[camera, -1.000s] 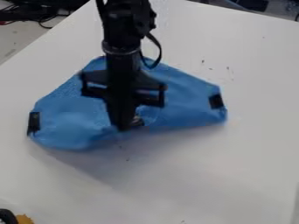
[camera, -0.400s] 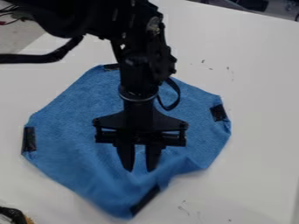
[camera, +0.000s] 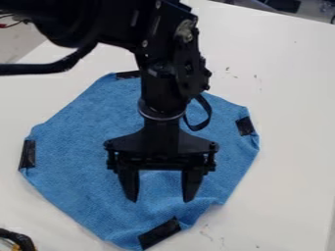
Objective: Unfold the cloth from center to bottom right
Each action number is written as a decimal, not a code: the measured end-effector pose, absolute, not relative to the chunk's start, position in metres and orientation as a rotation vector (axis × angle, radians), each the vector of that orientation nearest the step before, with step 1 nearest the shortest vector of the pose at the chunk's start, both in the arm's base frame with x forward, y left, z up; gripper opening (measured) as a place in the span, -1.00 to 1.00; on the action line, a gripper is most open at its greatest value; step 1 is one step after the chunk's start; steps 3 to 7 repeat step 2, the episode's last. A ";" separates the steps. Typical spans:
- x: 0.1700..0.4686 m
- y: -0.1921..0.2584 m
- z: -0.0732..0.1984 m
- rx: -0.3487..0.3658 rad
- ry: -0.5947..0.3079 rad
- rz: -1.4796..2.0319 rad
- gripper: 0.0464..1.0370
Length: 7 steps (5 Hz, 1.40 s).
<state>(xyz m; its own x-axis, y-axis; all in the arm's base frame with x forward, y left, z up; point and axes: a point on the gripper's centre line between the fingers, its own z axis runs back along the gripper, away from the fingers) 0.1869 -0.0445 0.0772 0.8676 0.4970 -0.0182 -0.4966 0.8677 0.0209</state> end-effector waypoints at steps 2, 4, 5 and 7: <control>0.204 -0.033 0.075 0.086 -0.063 0.392 0.93; 0.204 -0.033 0.075 0.086 -0.063 0.392 0.93; 0.204 -0.033 0.075 0.086 -0.063 0.392 0.93; 0.204 -0.033 0.075 0.086 -0.063 0.392 0.93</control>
